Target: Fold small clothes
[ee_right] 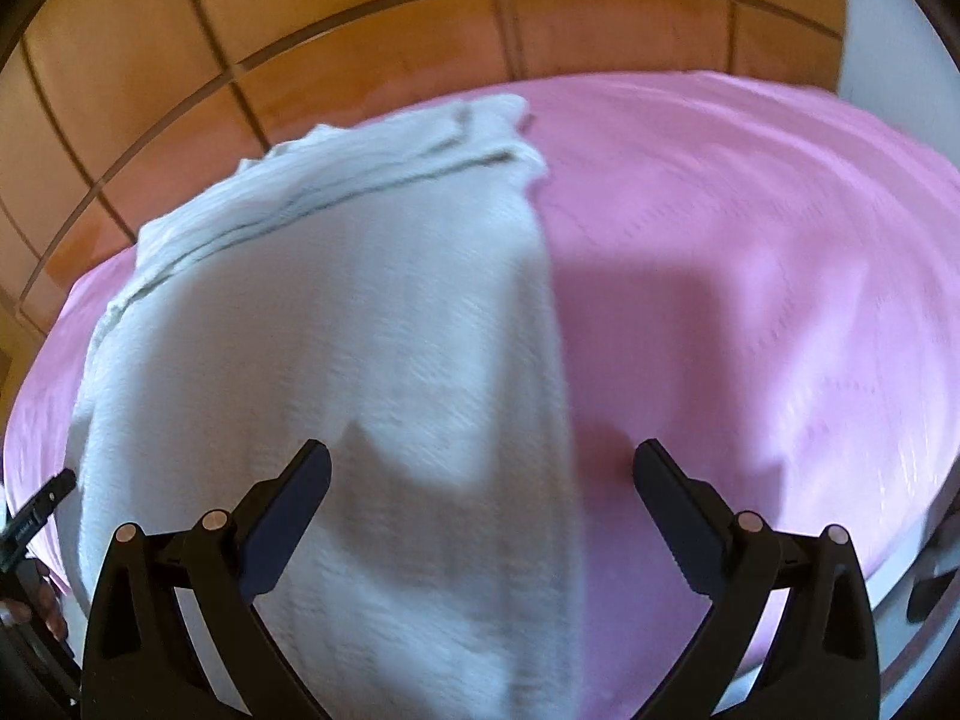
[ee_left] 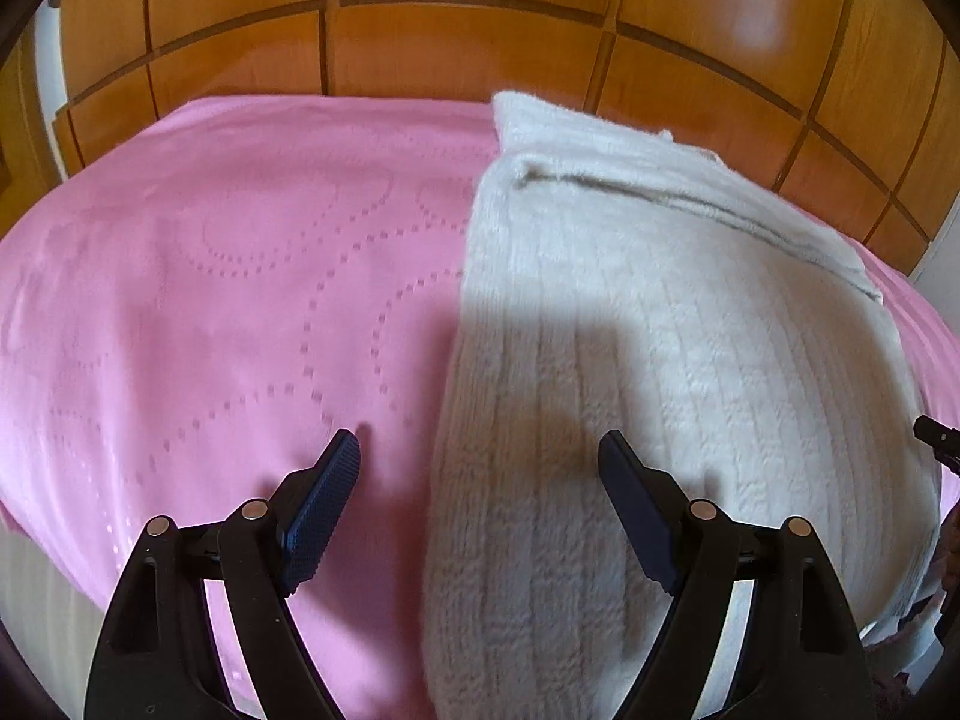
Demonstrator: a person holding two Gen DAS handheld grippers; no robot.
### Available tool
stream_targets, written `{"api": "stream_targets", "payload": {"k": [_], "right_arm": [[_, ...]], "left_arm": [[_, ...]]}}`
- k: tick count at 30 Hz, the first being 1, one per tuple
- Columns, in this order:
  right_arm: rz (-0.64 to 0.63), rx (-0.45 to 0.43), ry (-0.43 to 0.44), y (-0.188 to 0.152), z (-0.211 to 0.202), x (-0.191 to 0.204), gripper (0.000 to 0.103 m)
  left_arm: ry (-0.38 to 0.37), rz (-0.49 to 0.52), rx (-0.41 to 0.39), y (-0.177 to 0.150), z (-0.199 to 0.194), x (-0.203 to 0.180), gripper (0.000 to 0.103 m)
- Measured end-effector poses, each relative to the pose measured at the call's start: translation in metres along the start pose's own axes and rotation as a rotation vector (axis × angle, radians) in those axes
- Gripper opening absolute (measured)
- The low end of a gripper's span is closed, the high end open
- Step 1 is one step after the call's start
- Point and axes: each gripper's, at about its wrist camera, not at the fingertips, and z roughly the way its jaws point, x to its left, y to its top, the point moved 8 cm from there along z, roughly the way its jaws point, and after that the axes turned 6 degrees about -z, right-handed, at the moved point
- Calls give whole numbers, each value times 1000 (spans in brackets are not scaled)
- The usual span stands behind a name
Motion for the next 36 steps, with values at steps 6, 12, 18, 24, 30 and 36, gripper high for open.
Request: {"api": "stream_targets", "payload": {"k": [6, 12, 18, 24, 30, 36], "right_arm": [[39, 18, 117, -25, -15, -6, 101], [30, 98, 250, -62, -30, 5, 87], [-40, 152, 286, -73, -33, 23, 14], [-6, 22, 414, -21, -57, 44, 12], [84, -51, 416, 47, -34, 37, 12], [183, -44, 385, 91, 6, 16, 15]], "left_arm": [[-33, 26, 45, -19, -10, 5, 81], [-157, 23, 159, -51, -29, 8, 68], [-269, 40, 215, -62, -32, -3, 11], [-534, -81, 174, -24, -59, -13, 9], [-641, -170, 117, 38, -45, -27, 9], [-568, -274, 84, 103, 10, -28, 10]]}}
